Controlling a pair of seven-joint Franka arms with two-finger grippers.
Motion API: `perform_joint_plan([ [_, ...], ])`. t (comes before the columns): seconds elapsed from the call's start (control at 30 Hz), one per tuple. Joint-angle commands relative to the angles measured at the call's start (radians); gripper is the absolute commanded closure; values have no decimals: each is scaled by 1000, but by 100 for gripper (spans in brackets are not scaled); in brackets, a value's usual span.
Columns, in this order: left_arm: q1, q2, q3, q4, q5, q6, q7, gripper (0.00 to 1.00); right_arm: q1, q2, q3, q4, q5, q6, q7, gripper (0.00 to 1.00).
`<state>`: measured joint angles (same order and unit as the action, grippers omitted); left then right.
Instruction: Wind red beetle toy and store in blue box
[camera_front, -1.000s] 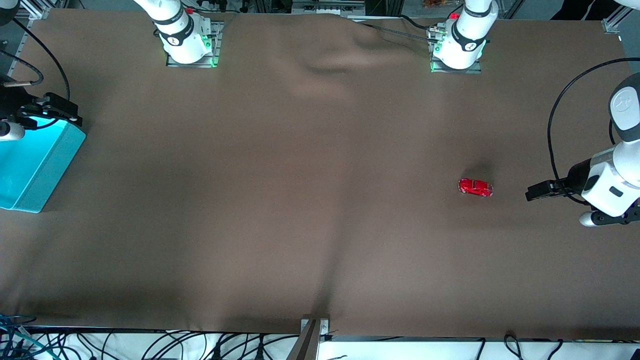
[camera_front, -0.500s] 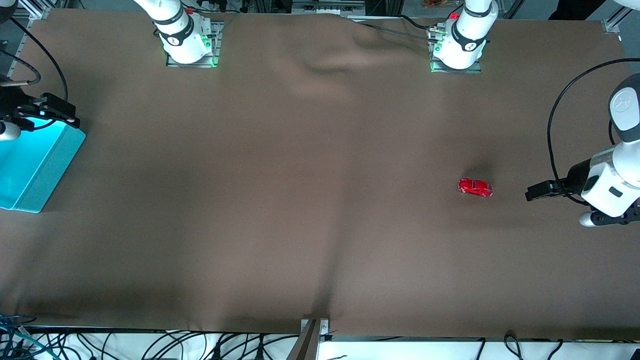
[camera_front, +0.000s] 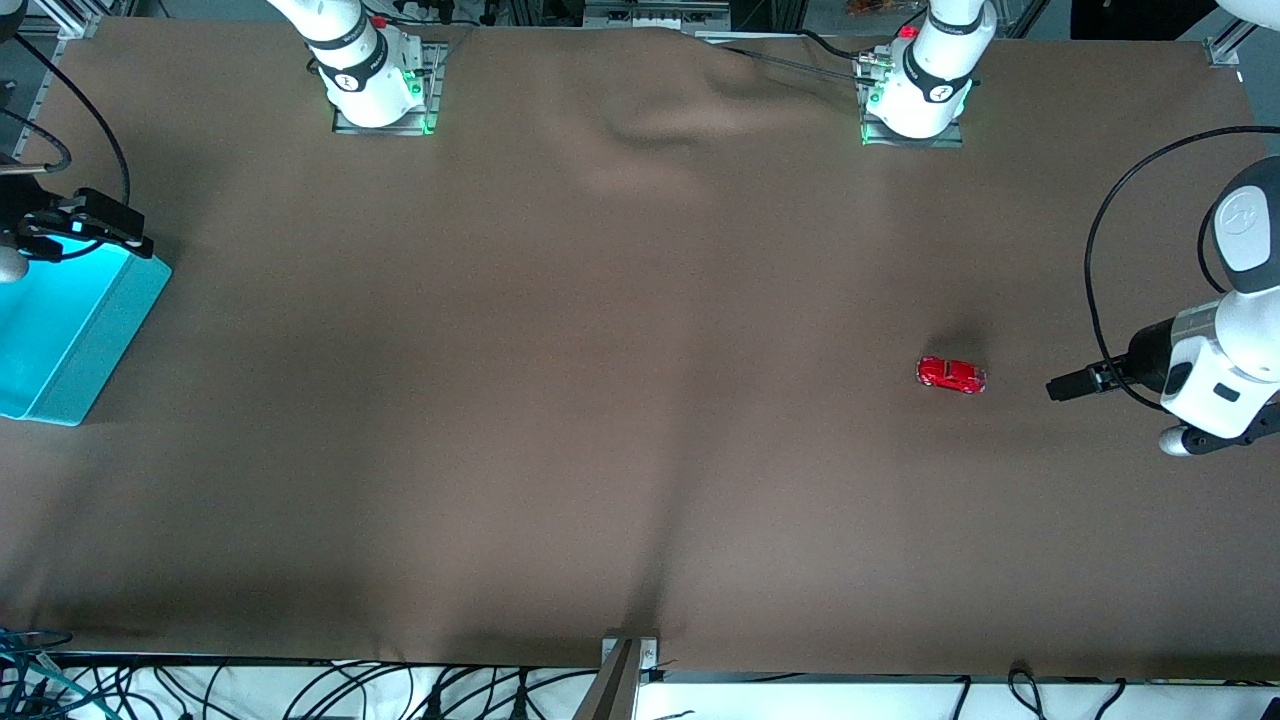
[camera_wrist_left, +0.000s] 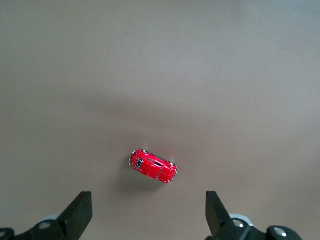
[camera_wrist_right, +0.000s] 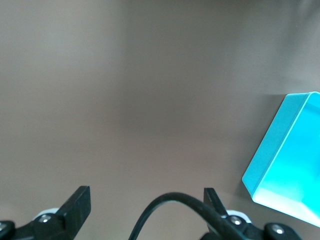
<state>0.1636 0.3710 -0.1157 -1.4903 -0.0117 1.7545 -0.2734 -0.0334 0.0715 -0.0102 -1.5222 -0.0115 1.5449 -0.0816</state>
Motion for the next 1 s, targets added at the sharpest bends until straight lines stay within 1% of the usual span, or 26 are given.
perform_joint_plan([
  [0.0,11,17,-4,-8,9,-13,-120,0,-2,4,-10,24,24,3,62,0],
  [0.13,8,49,-4,-10,12,-12,-278,0,-2,4,-10,24,25,1,49,0],
  [0.4,10,106,-4,-18,7,-10,-518,0,0,4,-8,24,22,-8,40,0],
  [0.73,11,144,-4,-80,13,17,-788,0,-2,4,-8,24,25,-9,28,0],
  [0.97,13,155,-4,-163,13,114,-969,0,0,5,-8,24,25,-6,28,0],
])
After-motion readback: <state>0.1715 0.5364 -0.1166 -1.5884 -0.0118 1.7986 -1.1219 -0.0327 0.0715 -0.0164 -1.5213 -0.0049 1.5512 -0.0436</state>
